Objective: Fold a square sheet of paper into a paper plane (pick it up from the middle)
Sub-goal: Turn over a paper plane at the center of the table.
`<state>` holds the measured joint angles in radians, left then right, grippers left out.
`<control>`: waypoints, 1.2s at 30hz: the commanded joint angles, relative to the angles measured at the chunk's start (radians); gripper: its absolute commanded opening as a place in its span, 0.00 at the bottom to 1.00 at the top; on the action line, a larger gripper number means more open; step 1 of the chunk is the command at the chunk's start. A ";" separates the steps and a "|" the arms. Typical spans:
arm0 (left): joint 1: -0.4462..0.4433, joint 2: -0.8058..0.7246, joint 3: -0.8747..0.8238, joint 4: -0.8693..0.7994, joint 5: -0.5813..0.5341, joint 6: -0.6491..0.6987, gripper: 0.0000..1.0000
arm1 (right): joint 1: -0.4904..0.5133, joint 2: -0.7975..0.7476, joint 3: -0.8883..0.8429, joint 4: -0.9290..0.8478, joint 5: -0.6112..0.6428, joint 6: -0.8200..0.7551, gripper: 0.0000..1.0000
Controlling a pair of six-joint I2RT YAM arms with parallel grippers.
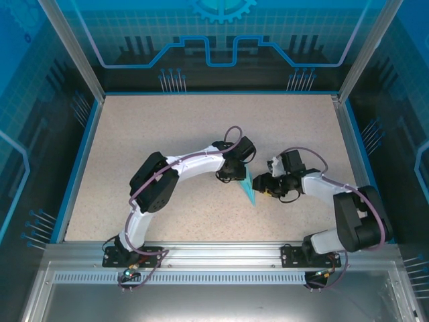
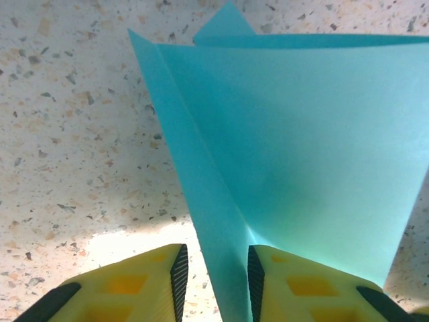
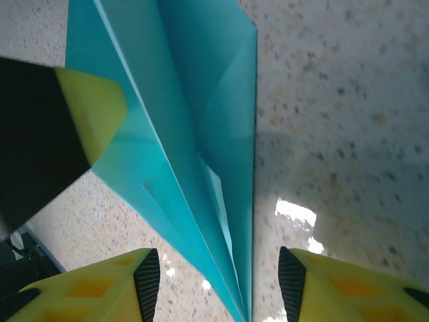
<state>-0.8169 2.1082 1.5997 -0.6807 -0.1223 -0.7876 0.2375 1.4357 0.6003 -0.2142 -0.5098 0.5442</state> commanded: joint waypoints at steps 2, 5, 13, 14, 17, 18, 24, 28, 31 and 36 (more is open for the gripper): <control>0.009 -0.039 -0.022 0.005 0.015 -0.003 0.32 | 0.020 0.067 0.057 0.032 -0.038 -0.050 0.52; 0.010 -0.037 -0.025 0.006 0.016 -0.003 0.32 | 0.027 0.107 0.083 0.038 -0.067 -0.066 0.48; 0.009 -0.039 -0.032 0.012 0.018 0.000 0.32 | 0.065 0.125 0.094 0.032 -0.063 -0.100 0.44; 0.009 -0.039 -0.033 0.012 0.018 0.000 0.32 | 0.066 0.131 0.095 0.033 -0.061 -0.103 0.43; 0.010 -0.043 -0.033 0.010 0.015 0.001 0.31 | 0.074 0.146 0.095 0.045 -0.074 -0.109 0.44; 0.010 -0.044 -0.034 0.009 0.014 0.001 0.32 | 0.077 0.147 0.093 0.051 -0.076 -0.108 0.44; 0.012 -0.047 -0.036 0.016 0.017 0.001 0.31 | 0.094 0.160 0.109 0.029 -0.021 -0.124 0.44; 0.013 -0.051 -0.041 0.018 0.019 0.000 0.31 | 0.098 0.179 0.124 0.019 -0.007 -0.132 0.37; 0.013 -0.067 -0.059 0.035 0.025 -0.004 0.31 | 0.111 0.190 0.134 0.008 0.010 -0.144 0.32; 0.012 -0.106 -0.094 0.057 0.027 -0.014 0.31 | 0.146 0.203 0.164 -0.044 0.093 -0.170 0.27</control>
<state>-0.8131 2.0621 1.5261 -0.6426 -0.1108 -0.7879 0.3561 1.6180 0.7303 -0.2092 -0.4736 0.4061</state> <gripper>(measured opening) 0.309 0.275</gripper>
